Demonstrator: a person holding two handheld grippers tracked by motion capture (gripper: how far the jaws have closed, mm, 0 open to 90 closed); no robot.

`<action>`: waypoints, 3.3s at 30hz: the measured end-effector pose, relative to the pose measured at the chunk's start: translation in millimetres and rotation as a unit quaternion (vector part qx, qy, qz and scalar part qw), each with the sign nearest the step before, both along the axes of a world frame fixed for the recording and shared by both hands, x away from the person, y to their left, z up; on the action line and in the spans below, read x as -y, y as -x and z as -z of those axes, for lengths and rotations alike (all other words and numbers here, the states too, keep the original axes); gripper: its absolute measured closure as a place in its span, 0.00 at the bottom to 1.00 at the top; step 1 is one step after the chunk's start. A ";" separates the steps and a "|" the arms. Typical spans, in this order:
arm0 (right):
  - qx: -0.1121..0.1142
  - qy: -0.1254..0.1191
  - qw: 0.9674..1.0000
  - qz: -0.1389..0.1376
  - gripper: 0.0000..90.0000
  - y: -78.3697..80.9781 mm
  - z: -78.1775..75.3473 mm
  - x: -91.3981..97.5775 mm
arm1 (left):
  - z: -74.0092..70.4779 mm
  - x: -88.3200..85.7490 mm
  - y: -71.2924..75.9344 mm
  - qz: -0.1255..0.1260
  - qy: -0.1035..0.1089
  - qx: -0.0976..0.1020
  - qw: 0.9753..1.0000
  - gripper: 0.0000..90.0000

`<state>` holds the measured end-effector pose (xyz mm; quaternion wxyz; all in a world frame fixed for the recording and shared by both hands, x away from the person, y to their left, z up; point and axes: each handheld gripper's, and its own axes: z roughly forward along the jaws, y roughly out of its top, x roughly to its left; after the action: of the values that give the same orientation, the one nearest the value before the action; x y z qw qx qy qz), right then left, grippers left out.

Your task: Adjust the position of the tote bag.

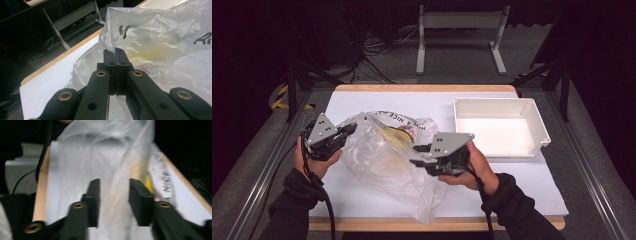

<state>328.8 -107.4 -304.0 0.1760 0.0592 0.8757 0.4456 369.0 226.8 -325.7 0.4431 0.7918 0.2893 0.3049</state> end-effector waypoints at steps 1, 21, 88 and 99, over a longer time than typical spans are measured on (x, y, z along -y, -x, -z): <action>0.001 0.008 1.000 0.006 0.52 2.4 4.8 -2.8 | 0.7 -0.1 0.0 0.001 0.001 0.001 1.000 1.00; 0.040 0.099 0.976 0.191 0.97 -50.0 51.0 14.9 | -0.2 -14.2 3.8 -0.006 0.018 0.008 1.000 1.00; 0.035 0.009 0.996 0.079 0.85 -48.5 -2.2 -13.4 | 17.8 32.8 -35.6 -0.008 -0.038 -0.030 0.999 1.00; -0.034 0.137 0.984 0.108 0.63 -75.6 42.9 -54.8 | 7.5 32.0 -32.1 -0.007 -0.035 -0.014 0.999 1.00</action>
<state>404.4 -52.7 -346.9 0.1995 0.1444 0.9223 0.2978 401.0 194.9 -333.2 0.4093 0.8088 0.2900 0.3068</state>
